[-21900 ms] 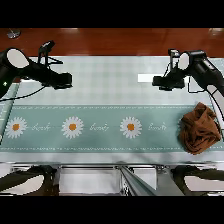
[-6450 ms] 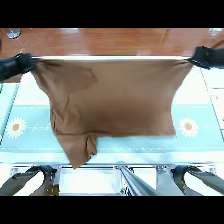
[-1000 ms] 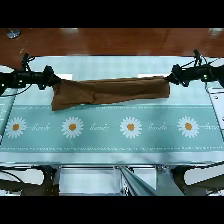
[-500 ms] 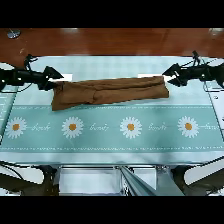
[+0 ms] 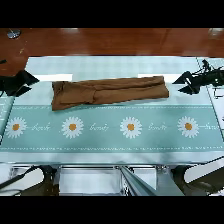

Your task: Fold the shirts.

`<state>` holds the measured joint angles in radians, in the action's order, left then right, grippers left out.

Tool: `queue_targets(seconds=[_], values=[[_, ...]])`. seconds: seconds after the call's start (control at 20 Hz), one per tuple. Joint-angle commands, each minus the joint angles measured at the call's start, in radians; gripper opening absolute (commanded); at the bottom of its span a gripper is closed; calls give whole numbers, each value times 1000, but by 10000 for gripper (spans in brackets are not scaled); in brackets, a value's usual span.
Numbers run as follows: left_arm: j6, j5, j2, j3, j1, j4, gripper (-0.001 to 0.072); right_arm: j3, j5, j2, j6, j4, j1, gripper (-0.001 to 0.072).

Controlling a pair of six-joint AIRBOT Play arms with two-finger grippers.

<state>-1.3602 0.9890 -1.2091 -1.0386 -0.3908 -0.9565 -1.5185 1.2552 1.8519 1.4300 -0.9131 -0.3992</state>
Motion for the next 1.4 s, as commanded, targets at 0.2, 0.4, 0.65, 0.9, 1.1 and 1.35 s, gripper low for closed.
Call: queue_targets(seconds=[0.2,0.4,0.65,0.9,1.1,1.35], values=[[29,-117,258,213,266,16,700,-3,-28,65,-1,50,117,617],[29,-137,216,212,378,34,700,-3,-29,65,3,69,158,426],[69,-133,145,211,455,136,19,-37,97,21,-9,34,163,38],[135,-126,143,161,544,175,19,54,137,-279,-19,-146,130,38],[144,-160,79,74,698,154,16,323,84,-661,-39,-143,95,38],[26,-169,-188,-165,934,40,16,559,91,-1076,40,-134,96,39]])
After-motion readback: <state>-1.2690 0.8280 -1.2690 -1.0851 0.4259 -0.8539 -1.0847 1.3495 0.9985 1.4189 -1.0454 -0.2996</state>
